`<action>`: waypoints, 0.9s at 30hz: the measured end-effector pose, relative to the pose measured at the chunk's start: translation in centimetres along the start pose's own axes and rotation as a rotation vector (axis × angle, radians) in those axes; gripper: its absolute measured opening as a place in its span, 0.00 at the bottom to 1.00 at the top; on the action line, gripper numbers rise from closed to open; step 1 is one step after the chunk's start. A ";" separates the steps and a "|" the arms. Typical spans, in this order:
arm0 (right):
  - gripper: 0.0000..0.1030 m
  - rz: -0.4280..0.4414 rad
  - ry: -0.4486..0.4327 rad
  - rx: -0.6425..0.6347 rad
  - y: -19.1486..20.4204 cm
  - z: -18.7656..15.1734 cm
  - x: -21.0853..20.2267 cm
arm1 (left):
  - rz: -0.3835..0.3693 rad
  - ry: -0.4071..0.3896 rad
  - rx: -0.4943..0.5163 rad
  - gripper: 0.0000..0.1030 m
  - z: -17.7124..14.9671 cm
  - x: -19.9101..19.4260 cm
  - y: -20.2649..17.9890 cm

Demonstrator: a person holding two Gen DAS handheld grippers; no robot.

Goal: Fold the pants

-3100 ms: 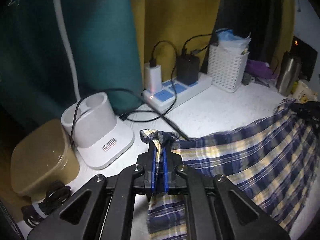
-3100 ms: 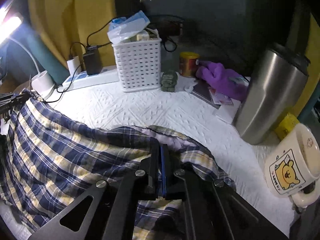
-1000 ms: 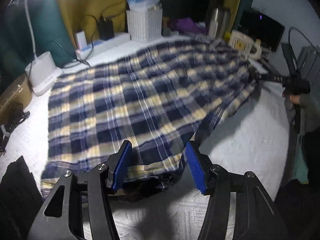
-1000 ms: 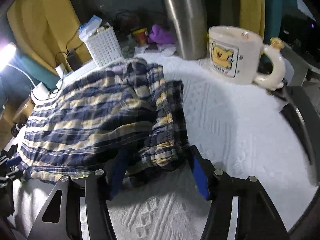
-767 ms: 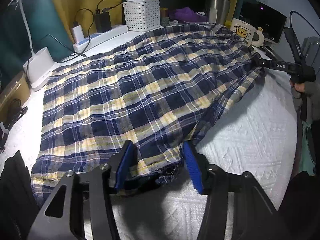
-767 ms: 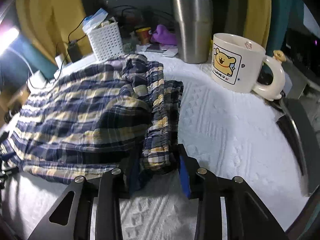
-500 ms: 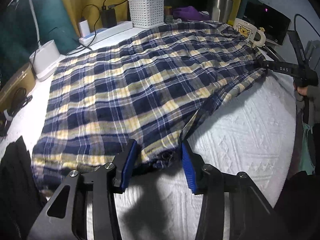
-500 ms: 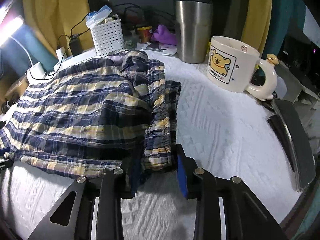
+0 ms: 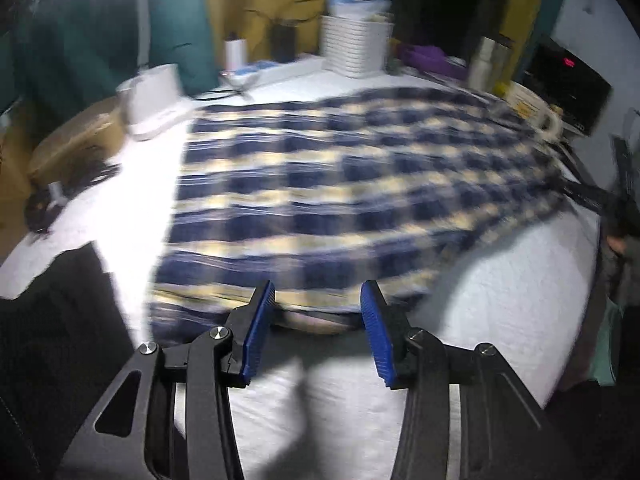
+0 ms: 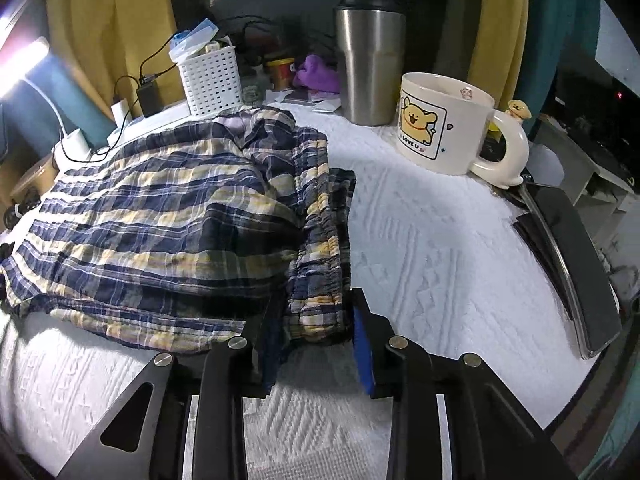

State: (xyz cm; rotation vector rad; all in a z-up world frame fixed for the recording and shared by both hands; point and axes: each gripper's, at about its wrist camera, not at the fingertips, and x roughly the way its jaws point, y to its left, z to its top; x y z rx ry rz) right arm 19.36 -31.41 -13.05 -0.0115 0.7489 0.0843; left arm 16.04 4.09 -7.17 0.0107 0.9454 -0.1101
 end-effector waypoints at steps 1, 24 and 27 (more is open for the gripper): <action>0.30 -0.001 -0.003 0.002 -0.1 -0.1 -0.1 | 0.029 -0.001 -0.012 0.43 0.3 0.2 0.9; 0.47 -0.040 -0.037 0.094 -4.6 0.1 -1.4 | 0.020 -0.012 -0.131 0.43 2.2 0.5 4.5; 0.89 0.028 -0.062 0.168 -5.1 -0.9 -2.5 | 0.038 -0.046 -0.091 0.43 2.5 -0.2 3.3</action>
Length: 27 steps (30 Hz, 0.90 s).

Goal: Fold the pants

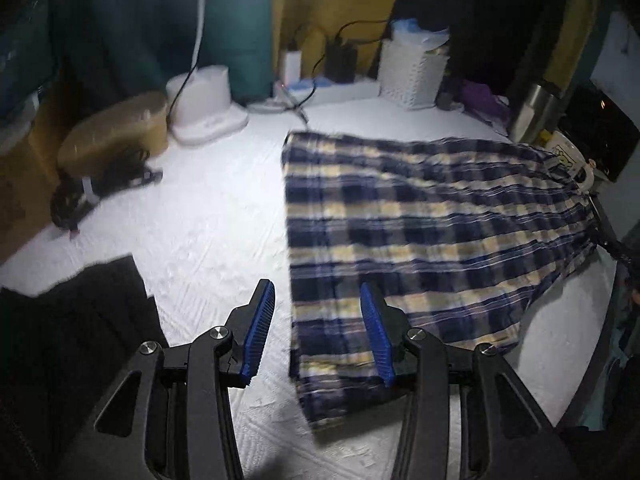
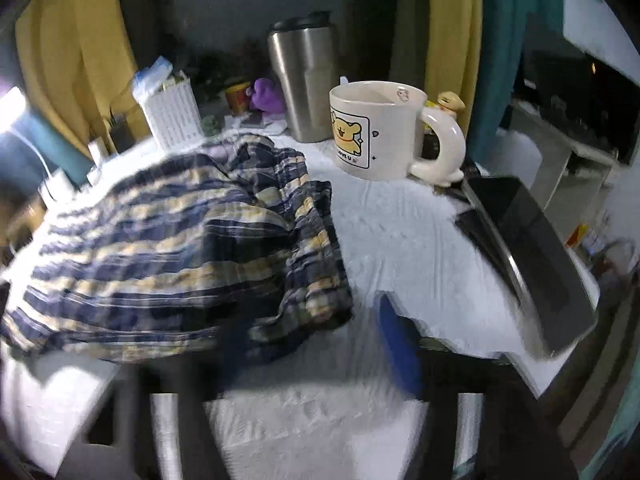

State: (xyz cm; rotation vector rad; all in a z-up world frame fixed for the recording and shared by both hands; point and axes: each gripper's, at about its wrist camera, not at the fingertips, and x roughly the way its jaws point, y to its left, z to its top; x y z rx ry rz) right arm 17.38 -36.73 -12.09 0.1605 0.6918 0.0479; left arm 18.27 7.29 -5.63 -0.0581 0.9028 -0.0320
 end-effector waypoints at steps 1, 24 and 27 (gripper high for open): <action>0.89 0.024 0.001 0.024 -0.1 -0.3 -0.3 | 0.012 -0.012 0.018 0.43 0.1 -0.1 -0.4; 0.89 0.212 0.074 0.220 1.6 2.2 5.0 | 0.029 0.032 0.010 0.43 -0.2 1.6 1.3; 0.89 0.236 0.059 0.249 1.1 2.7 5.5 | 0.027 0.035 0.006 0.43 0.0 2.0 1.5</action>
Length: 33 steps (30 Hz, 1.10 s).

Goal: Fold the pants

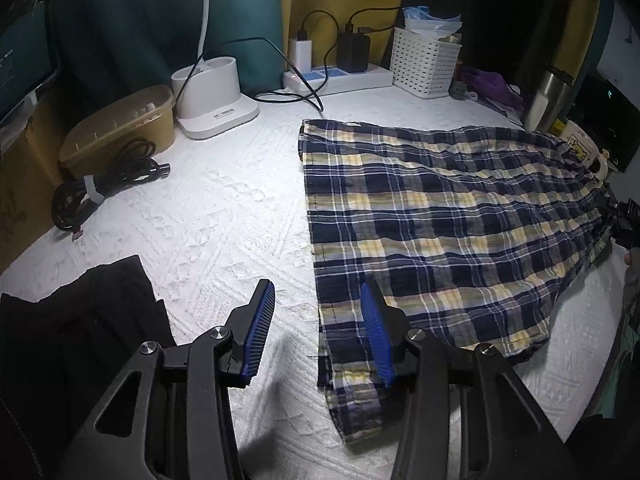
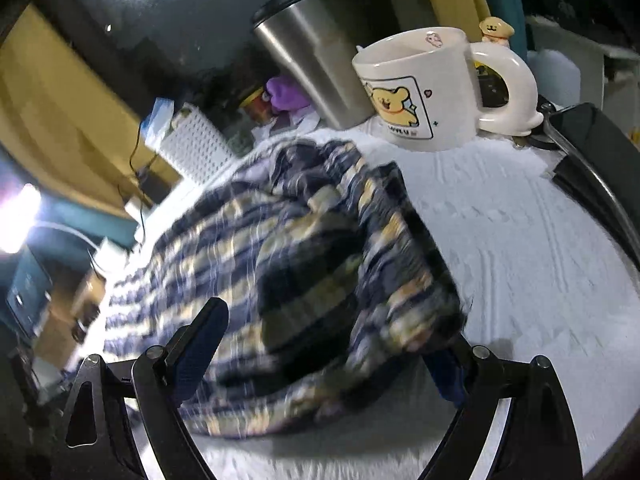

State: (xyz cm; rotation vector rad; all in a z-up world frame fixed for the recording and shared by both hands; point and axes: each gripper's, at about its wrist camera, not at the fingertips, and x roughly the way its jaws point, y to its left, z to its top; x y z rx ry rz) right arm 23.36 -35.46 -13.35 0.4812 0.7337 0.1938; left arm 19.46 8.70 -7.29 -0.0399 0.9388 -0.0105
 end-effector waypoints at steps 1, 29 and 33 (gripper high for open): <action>0.87 0.000 -0.005 -0.004 0.2 0.1 0.2 | -0.002 0.001 -0.001 0.43 0.1 0.1 0.0; 0.11 0.062 -0.125 -0.346 15.2 1.8 -3.4 | -0.059 -0.093 -0.053 0.43 0.9 -1.3 2.3; 0.11 0.075 -0.121 -0.394 17.7 1.5 -3.4 | -0.036 -0.107 -0.060 0.43 0.5 -1.7 3.4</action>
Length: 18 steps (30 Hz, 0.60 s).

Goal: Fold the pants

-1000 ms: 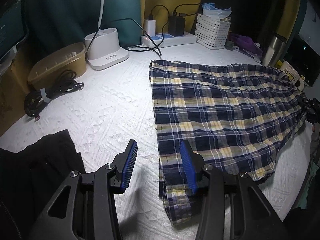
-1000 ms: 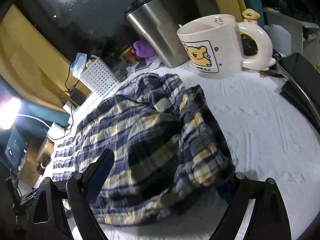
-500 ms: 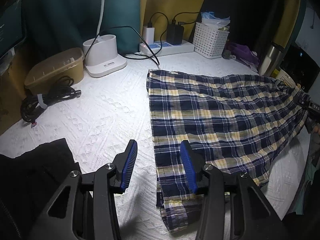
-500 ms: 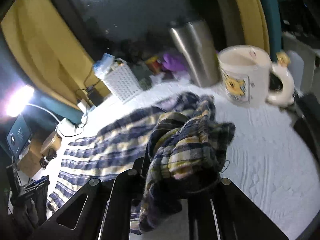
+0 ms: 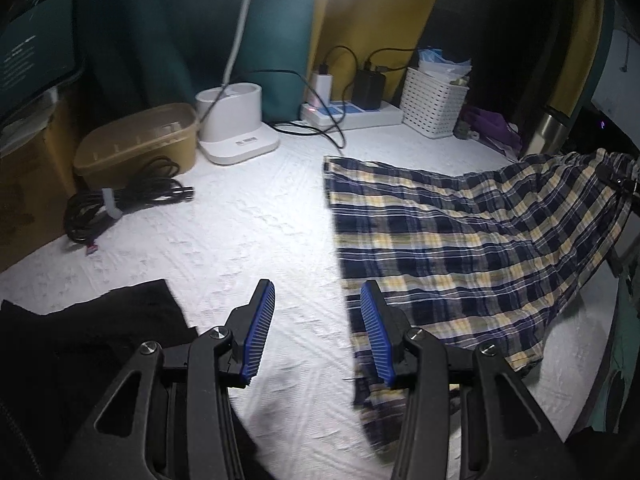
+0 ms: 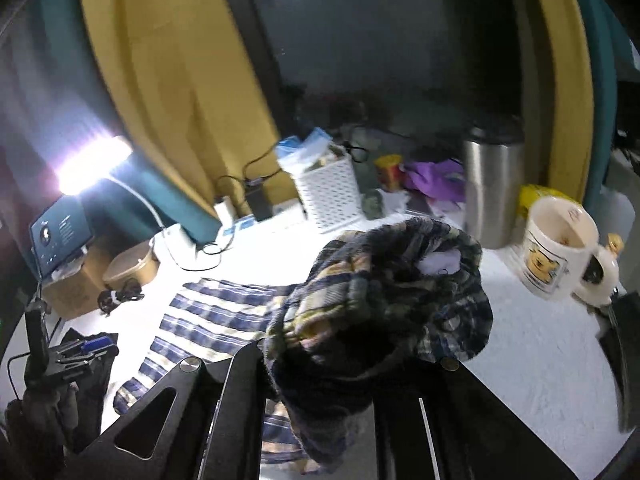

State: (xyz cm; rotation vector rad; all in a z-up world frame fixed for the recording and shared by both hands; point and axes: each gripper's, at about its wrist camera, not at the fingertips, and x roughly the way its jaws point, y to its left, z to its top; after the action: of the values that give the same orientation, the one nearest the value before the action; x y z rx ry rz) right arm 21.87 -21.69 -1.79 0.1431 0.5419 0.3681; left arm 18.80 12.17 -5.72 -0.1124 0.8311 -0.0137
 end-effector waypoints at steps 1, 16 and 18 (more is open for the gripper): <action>0.11 0.003 0.002 -0.012 0.6 0.1 0.1 | 0.005 -0.002 -0.006 0.43 -0.1 -0.1 0.4; 0.11 0.093 0.073 -0.165 10.1 -0.1 4.1 | 0.020 -0.022 -0.038 0.43 -1.1 -1.5 4.8; 0.11 0.108 0.091 -0.190 11.5 -0.4 5.0 | 0.019 -0.025 -0.032 0.43 -1.1 -1.6 5.1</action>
State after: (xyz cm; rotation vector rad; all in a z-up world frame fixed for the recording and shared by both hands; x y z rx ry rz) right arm 22.12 -9.12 -1.87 -0.0284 0.5870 0.5307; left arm 16.79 17.22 -5.81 -0.1343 0.8079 0.0182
